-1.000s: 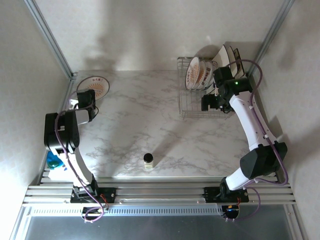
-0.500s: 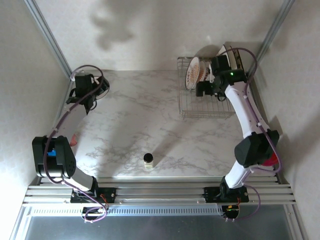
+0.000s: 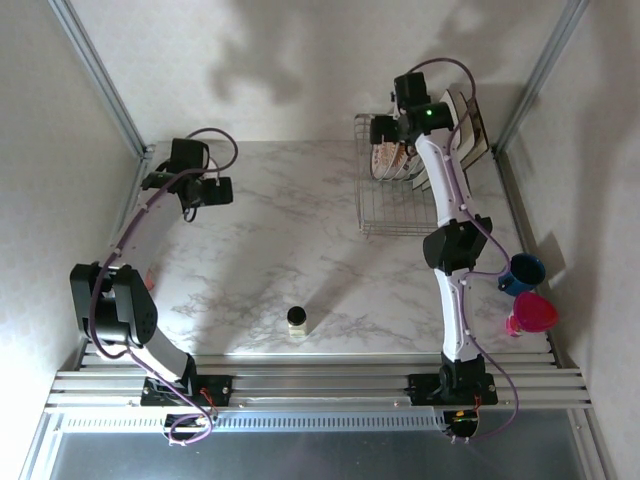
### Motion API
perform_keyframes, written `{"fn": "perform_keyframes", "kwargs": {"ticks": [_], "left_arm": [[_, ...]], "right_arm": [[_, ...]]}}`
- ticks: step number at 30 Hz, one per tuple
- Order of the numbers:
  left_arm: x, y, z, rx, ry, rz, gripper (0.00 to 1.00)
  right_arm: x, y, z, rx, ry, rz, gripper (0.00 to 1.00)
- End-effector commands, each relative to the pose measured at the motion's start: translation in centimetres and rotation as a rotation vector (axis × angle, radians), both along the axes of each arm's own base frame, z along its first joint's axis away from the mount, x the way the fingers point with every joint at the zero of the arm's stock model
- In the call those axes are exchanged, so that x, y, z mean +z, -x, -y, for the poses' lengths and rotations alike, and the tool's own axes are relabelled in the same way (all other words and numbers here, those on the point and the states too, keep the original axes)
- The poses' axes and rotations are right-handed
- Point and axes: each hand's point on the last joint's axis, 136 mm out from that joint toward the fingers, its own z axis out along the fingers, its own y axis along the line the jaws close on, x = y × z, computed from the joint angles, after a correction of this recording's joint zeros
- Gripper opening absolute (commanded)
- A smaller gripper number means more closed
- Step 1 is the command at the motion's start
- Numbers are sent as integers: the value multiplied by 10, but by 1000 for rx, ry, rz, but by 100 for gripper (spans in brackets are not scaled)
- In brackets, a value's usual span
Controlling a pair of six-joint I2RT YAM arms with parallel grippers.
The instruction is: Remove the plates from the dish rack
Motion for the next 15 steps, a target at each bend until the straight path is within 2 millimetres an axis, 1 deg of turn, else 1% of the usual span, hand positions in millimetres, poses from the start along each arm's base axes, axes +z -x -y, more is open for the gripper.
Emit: {"fn": "perform_keyframes", "kwargs": {"ticks": [1, 4, 7, 15], "left_arm": [[2, 11, 2, -35, -35, -39, 100], [4, 15, 2, -32, -41, -41, 99], [7, 17, 3, -33, -42, -36, 100], [10, 20, 5, -43, -29, -26, 100]], "right_arm": [[4, -15, -2, -9, 5, 70, 88], [-2, -28, -4, -25, 2, 94, 85], [-13, -38, -5, -44, 4, 101, 83], [-40, -54, -7, -91, 10, 105, 76]]}}
